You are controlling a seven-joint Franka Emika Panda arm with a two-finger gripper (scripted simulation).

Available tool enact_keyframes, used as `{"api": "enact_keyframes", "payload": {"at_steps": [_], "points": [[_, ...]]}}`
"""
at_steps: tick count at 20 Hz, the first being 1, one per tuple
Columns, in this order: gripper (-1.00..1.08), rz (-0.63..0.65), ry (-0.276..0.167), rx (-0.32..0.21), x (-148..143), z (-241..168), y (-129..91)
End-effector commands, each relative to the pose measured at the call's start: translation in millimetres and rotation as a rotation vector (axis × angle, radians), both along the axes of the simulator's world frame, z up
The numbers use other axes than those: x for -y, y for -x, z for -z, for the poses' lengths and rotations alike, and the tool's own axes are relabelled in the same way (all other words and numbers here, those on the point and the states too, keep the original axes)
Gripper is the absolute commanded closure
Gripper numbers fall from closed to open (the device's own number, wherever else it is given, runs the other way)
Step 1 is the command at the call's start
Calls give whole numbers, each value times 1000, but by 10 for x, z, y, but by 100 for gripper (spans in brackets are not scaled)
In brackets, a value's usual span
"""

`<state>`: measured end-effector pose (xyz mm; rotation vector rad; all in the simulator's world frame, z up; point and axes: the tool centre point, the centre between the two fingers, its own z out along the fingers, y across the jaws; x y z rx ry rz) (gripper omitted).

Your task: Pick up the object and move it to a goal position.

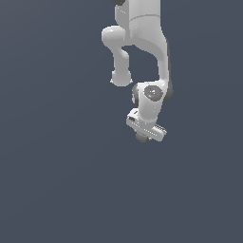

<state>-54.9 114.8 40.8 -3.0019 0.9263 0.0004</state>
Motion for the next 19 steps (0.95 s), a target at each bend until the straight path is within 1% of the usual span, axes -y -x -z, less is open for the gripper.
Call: {"api": "enact_keyframes", "payload": {"at_steps": [1,6,10,14,19], "points": [[108,0,0,0,-62,-3,171],[108,0,0,0,-168,-7,438],[108,0,0,0,-228,-8,585],[108,0,0,0,-263,-9,664],[108,1,0,0,-271,-8,670]]}}
